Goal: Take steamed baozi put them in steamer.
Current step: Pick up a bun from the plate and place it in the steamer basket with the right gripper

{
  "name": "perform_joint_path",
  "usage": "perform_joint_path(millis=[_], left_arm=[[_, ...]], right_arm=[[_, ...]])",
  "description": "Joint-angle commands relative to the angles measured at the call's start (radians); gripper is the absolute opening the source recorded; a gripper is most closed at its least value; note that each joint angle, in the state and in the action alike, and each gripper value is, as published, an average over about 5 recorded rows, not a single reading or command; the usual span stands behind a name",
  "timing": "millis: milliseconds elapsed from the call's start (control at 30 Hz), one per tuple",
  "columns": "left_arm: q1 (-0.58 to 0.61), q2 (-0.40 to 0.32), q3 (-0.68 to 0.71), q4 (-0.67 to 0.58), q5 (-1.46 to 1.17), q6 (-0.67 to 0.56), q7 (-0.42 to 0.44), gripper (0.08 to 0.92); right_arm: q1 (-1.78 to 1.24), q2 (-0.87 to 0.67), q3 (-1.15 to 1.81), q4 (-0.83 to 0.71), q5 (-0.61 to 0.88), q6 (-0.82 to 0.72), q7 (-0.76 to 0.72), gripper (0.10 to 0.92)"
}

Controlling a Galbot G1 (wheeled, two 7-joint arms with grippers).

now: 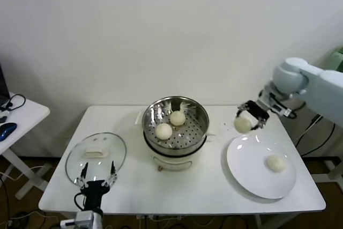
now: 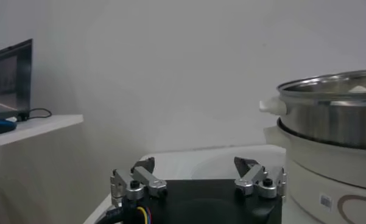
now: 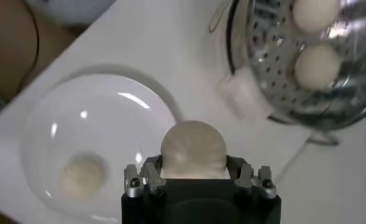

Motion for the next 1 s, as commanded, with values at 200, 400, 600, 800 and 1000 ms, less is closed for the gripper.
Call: perform_joint_path(millis=[200,400,600,800,1000], left_arm=[[0.004,0.005,0.020,0.000,0.029,0.009,-0.002,0.823],[-0.002,0.003,0.032,0.000,0.049,0.016,-0.005,0.823],[-0.007,0.003,0.029,0.004,0.050,0.026,-0.011,0.823],[-0.017,-0.003,0.042,0.009,0.054,0.039,-0.017,0.823],[-0.014,0.002,0.036,0.023,0.048,0.041,-0.014,0.823]], right_arm=[[0.079,0.296,0.048,0.158,-0.373,0.229,-0.021,0.687],[-0.018,0.411,0.045,0.108,-0.375,0.238,-0.018,0.687],[-0.110,0.518,0.034,0.017,-0.362,0.251,-0.014,0.687],[-0.165,0.588,0.022,-0.082,-0.356,0.266,-0.014,0.687],[-0.198,0.596,0.012,-0.112,-0.358,0.279,-0.012,0.687]])
